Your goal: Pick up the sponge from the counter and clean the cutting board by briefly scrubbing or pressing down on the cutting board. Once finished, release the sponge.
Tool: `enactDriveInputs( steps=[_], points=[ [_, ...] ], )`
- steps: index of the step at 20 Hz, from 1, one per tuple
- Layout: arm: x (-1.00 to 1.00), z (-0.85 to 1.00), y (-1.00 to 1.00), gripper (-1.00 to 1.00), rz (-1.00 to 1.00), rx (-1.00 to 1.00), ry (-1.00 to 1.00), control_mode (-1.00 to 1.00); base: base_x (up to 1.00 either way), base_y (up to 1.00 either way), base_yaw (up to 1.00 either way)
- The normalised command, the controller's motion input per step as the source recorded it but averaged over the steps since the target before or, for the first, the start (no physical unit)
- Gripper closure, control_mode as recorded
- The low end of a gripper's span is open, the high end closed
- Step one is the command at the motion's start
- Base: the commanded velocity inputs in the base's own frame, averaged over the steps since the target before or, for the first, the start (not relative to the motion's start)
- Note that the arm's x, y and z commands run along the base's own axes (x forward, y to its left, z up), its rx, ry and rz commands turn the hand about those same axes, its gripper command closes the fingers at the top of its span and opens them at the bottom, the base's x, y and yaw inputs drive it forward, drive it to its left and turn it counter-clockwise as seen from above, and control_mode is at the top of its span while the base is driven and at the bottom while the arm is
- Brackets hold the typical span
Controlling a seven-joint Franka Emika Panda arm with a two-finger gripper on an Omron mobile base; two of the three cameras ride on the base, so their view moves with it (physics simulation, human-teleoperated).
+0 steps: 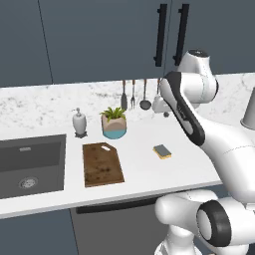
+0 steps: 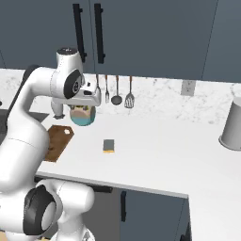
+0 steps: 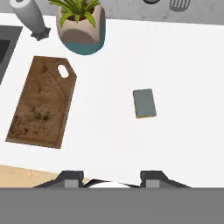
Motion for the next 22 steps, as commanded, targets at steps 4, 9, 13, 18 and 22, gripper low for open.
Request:
enactDriveInputs(
  steps=[4,9,13,18,22],
  points=[
    [0.00,-0.20,-0.03,-1.00,0.00,0.05,0.03,-1.00,0.00,0.00,0.00],
    [-0.01,-0.65,-0.29,-1.00,0.00,0.00,0.01,-1.00,0.00,0.00,0.00],
    [-0.01,-0.66,-0.21,-1.00,0.00,0.00,0.00,-1.00,0.00,0.00,0.00],
    [0.00,-0.66,-0.17,-1.00,0.00,0.00,0.00,-1.00,0.00,0.00,0.00],
    [0.06,-0.54,-0.13,-1.00,0.00,0.00,0.00,-1.00,0.00,0.00,0.00]
  ],
)
